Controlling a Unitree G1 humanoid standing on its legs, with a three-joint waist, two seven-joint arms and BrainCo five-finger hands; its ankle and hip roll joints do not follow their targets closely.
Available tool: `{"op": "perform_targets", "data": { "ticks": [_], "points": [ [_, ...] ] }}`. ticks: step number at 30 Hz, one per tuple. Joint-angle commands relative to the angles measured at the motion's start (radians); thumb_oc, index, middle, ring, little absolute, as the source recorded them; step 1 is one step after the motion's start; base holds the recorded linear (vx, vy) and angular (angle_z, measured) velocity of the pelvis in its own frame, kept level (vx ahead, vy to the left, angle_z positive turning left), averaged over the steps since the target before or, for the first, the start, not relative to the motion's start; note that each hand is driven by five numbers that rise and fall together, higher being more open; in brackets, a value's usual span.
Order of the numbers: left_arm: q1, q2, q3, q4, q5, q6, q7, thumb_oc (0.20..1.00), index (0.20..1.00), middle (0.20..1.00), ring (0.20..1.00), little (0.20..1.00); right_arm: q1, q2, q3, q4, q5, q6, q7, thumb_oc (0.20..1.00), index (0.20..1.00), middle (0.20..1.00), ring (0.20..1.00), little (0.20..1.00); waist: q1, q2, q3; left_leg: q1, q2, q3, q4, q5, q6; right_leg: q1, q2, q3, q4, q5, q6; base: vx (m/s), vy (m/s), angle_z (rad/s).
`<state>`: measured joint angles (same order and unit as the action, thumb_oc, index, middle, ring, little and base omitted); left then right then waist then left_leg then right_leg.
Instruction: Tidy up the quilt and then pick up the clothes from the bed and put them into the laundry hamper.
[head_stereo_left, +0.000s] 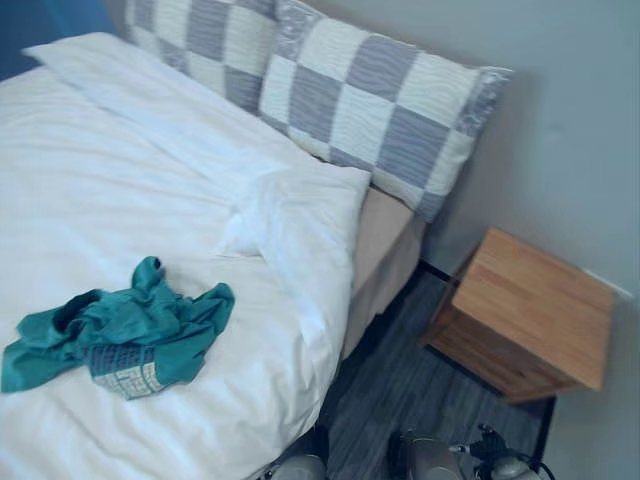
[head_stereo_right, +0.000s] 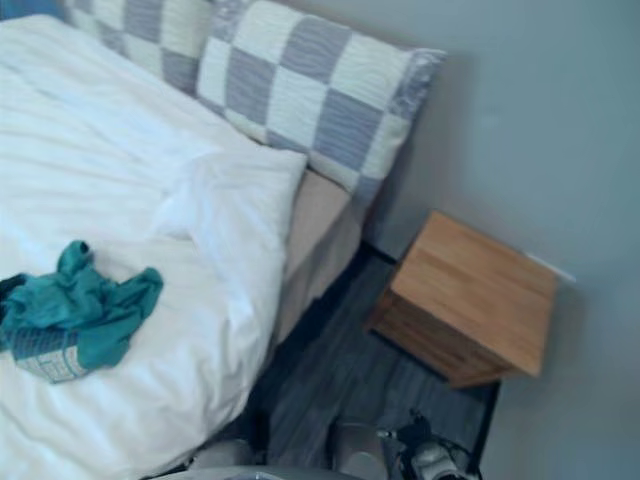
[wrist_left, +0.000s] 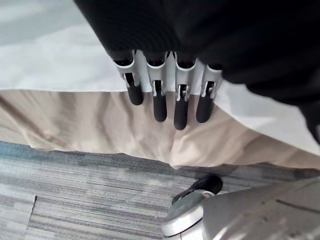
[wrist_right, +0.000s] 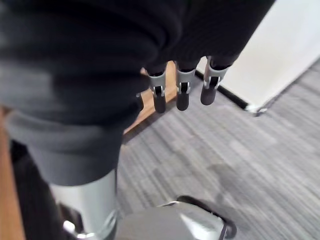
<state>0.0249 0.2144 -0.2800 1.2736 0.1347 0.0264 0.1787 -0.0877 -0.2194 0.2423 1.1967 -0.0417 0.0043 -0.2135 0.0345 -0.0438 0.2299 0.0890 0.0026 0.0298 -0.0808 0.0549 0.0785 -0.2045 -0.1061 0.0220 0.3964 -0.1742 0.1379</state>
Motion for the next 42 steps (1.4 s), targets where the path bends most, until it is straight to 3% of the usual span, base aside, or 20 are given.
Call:
{"op": "perform_targets", "data": {
  "ticks": [1, 3, 5, 6, 8, 10, 11, 12, 13, 14, 15, 18, 19, 23, 27, 30, 31, 34, 38, 42],
  "points": [
    [-0.180, 0.008, -0.015, -0.024, 0.062, -0.071, 0.069, 1.000, 1.000, 1.000, 1.000, 1.000, -0.028, -0.017, 0.009, 0.003, -0.015, -0.003, -0.006, 1.000, 1.000, 1.000, 1.000, 1.000, 0.000, 0.002, 0.002, 0.019, 0.014, -0.042, 0.008, -0.107, -0.092, 0.092, 0.014, 0.121, -0.216, 0.104, 0.036, 0.18, -0.235, 1.18],
    [-0.188, 0.017, -0.019, -0.011, 0.074, -0.069, 0.074, 1.000, 1.000, 1.000, 1.000, 1.000, -0.016, -0.007, 0.003, 0.007, -0.005, 0.000, 0.003, 1.000, 1.000, 1.000, 1.000, 1.000, -0.013, -0.013, 0.000, 0.031, 0.022, -0.139, 0.011, -0.130, -0.111, 0.087, -0.023, 0.284, -0.299, 0.163, 0.061, 0.25, -0.396, 1.57],
    [-0.187, 0.030, -0.020, -0.002, 0.079, -0.069, 0.072, 1.000, 1.000, 1.000, 1.000, 1.000, -0.003, 0.008, -0.005, 0.007, 0.011, 0.000, 0.011, 1.000, 1.000, 1.000, 1.000, 1.000, -0.023, -0.027, -0.003, 0.037, 0.043, -0.209, 0.012, -0.139, -0.143, 0.079, -0.039, 0.376, -0.316, 0.200, 0.082, 0.28, -0.570, 1.91],
    [-0.176, 0.047, -0.008, 0.010, 0.062, -0.074, 0.073, 1.000, 1.000, 1.000, 1.000, 1.000, 0.009, 0.017, -0.020, 0.008, 0.025, -0.003, 0.014, 1.000, 1.000, 1.000, 1.000, 1.000, -0.008, -0.044, -0.012, 0.044, 0.075, -0.243, 0.014, -0.148, -0.173, 0.097, -0.082, 0.327, -0.348, 0.193, 0.079, 0.24, -0.524, 1.36],
    [-0.162, 0.052, -0.002, 0.013, 0.061, -0.076, 0.073, 1.000, 1.000, 1.000, 1.000, 1.000, 0.012, 0.020, -0.026, 0.007, 0.029, -0.003, 0.015, 1.000, 1.000, 1.000, 1.000, 1.000, -0.014, -0.050, -0.013, 0.045, 0.085, -0.265, 0.012, -0.143, -0.185, 0.127, -0.097, 0.291, -0.358, 0.179, 0.087, 0.17, -0.477, 0.83],
    [-0.138, 0.056, 0.029, 0.010, 0.029, -0.075, 0.085, 1.000, 1.000, 1.000, 1.000, 1.000, -0.009, 0.002, -0.037, -0.034, 0.052, -0.022, -0.003, 1.000, 1.000, 1.000, 1.000, 1.000, -0.012, -0.047, -0.021, -0.002, 0.158, -0.265, 0.032, -0.100, -0.225, 0.146, -0.048, 0.263, -0.391, 0.167, 0.082, 0.15, -0.669, 0.88],
    [-0.138, 0.056, 0.029, 0.010, 0.029, -0.074, 0.085, 1.000, 1.000, 1.000, 1.000, 1.000, -0.008, 0.002, -0.037, -0.034, 0.052, -0.022, -0.003, 1.000, 1.000, 1.000, 1.000, 1.000, -0.015, -0.046, -0.022, -0.004, 0.160, -0.268, 0.032, -0.101, -0.225, 0.146, -0.047, 0.261, -0.391, 0.167, 0.081, 0.07, -0.483, 0.87],
    [-0.141, 0.050, 0.032, 0.003, 0.020, -0.076, 0.088, 1.000, 1.000, 1.000, 1.000, 1.000, -0.015, -0.017, -0.048, -0.065, 0.055, -0.026, -0.014, 1.000, 1.000, 1.000, 1.000, 1.000, -0.018, -0.044, -0.014, -0.043, 0.159, -0.235, 0.061, -0.093, -0.217, 0.155, -0.047, 0.239, -0.395, 0.156, 0.069, -0.13, -0.255, 0.88],
    [-0.146, 0.043, 0.029, -0.014, 0.020, -0.075, 0.093, 1.000, 1.000, 1.000, 1.000, 1.000, -0.020, -0.073, -0.072, -0.150, 0.055, -0.042, -0.043, 1.000, 1.000, 1.000, 1.000, 1.000, -0.052, -0.049, 0.004, -0.087, 0.178, 0.008, 0.123, -0.095, -0.189, 0.180, -0.063, 0.173, -0.395, 0.135, 0.048, -0.13, -0.254, 0.95],
    [-0.147, 0.043, 0.030, -0.014, 0.020, -0.075, 0.093, 1.000, 1.000, 1.000, 1.000, 1.000, -0.020, -0.073, -0.072, -0.151, 0.055, -0.042, -0.043, 1.000, 1.000, 1.000, 1.000, 1.000, -0.051, -0.049, 0.002, -0.090, 0.179, 0.008, 0.124, -0.093, -0.189, 0.176, -0.062, 0.174, -0.395, 0.137, 0.048, -0.19, -0.251, 1.17],
    [-0.152, 0.047, 0.021, -0.036, 0.034, -0.071, 0.090, 1.000, 1.000, 1.000, 1.000, 1.000, -0.007, -0.105, -0.085, -0.212, 0.039, -0.042, -0.063, 1.000, 1.000, 1.000, 1.000, 1.000, -0.074, -0.053, 0.005, -0.094, 0.183, 0.149, 0.180, -0.124, -0.172, 0.179, -0.068, 0.124, -0.395, 0.130, 0.035, -0.16, -0.177, 1.18],
    [-0.147, 0.061, 0.013, -0.075, 0.080, -0.064, 0.080, 1.000, 1.000, 1.000, 1.000, 1.000, 0.042, -0.223, -0.172, -0.424, -0.016, -0.048, -0.115, 1.000, 1.000, 1.000, 1.000, 1.000, -0.105, -0.043, -0.004, -0.104, 0.126, 0.305, 0.311, -0.194, -0.154, 0.174, -0.063, 0.017, -0.386, 0.113, 0.014, -0.15, -0.168, 1.13],
    [-0.138, 0.048, 0.001, -0.094, 0.099, -0.073, 0.054, 1.000, 1.000, 1.000, 1.000, 1.000, 0.082, -0.269, -0.244, -0.553, -0.054, -0.048, -0.129, 1.000, 1.000, 1.000, 1.000, 1.000, -0.128, -0.015, -0.020, -0.060, 0.112, 0.380, 0.233, -0.185, -0.147, 0.186, -0.062, -0.056, -0.371, 0.108, 0.029, 0.00, 0.033, 1.36],
    [-0.133, 0.047, -0.024, -0.095, 0.149, -0.082, 0.026, 1.000, 1.000, 1.000, 1.000, 1.000, 0.086, -0.363, -0.327, -0.733, -0.149, -0.048, -0.153, 1.000, 1.000, 1.000, 1.000, 1.000, -0.144, -0.001, -0.031, -0.047, 0.089, 0.325, 0.159, -0.159, -0.146, 0.181, -0.077, -0.106, -0.344, 0.124, 0.034, -0.01, 0.057, 1.19],
    [-0.126, 0.062, -0.042, -0.100, 0.155, -0.089, 0.000, 1.000, 1.000, 1.000, 1.000, 1.000, -0.010, -0.481, -0.349, -0.801, -0.218, -0.048, -0.178, 1.000, 1.000, 1.000, 1.000, 1.000, -0.121, -0.006, -0.037, -0.021, 0.087, 0.299, 0.073, -0.132, -0.133, 0.171, -0.077, -0.122, -0.321, 0.124, 0.042, -0.01, 0.016, 0.58],
    [-0.142, 0.080, -0.054, -0.088, 0.150, -0.083, 0.002, 1.000, 1.000, 1.000, 1.000, 1.000, -0.168, -0.568, -0.277, -0.804, -0.246, -0.040, -0.186, 1.000, 1.000, 1.000, 1.000, 1.000, -0.095, -0.013, -0.009, -0.023, 0.088, 0.282, 0.033, -0.108, -0.131, 0.112, -0.050, -0.092, -0.231, 0.103, 0.047, -0.09, -0.054, 0.28],
    [-0.162, 0.090, -0.070, -0.076, 0.149, -0.081, 0.008, 1.000, 1.000, 1.000, 1.000, 1.000, -0.267, -0.604, -0.221, -0.796, -0.246, -0.035, -0.186, 1.000, 1.000, 1.000, 1.000, 1.000, -0.087, -0.010, 0.016, -0.028, 0.086, 0.256, 0.024, -0.104, -0.133, 0.080, -0.026, -0.021, -0.217, 0.096, 0.057, -0.08, -0.093, 0.36],
    [-0.182, 0.109, -0.091, -0.071, 0.141, -0.085, 0.016, 1.000, 1.000, 1.000, 1.000, 1.000, -0.446, -0.642, -0.111, -0.757, -0.238, -0.023, -0.176, 1.000, 1.000, 1.000, 1.000, 1.000, -0.064, -0.013, 0.037, -0.063, 0.088, 0.232, 0.034, -0.099, -0.147, 0.049, -0.041, 0.044, -0.282, 0.132, 0.051, -0.03, -0.111, 0.59],
    [-0.193, 0.125, -0.088, -0.089, 0.102, -0.102, 0.046, 1.000, 1.000, 1.000, 1.000, 1.000, -0.697, -0.675, 0.046, -0.652, -0.232, -0.006, -0.161, 1.000, 1.000, 1.000, 1.000, 1.000, -0.039, -0.011, 0.068, -0.119, 0.095, 0.241, 0.055, -0.081, -0.161, 0.017, -0.058, 0.019, -0.316, 0.164, 0.049, -0.04, -0.130, 0.01],
    [-0.225, 0.145, -0.117, -0.105, 0.042, -0.130, 0.067, 1.000, 1.000, 1.000, 1.000, 1.000, -1.057, -0.671, 0.292, -0.319, -0.204, -0.002, -0.143, 1.000, 1.000, 1.000, 1.000, 1.000, -0.014, 0.024, 0.135, -0.218, 0.116, 0.221, 0.094, -0.057, -0.181, -0.071, -0.044, -0.014, -0.293, 0.167, 0.040, -0.07, -0.112, 0.08]
  ]
}}
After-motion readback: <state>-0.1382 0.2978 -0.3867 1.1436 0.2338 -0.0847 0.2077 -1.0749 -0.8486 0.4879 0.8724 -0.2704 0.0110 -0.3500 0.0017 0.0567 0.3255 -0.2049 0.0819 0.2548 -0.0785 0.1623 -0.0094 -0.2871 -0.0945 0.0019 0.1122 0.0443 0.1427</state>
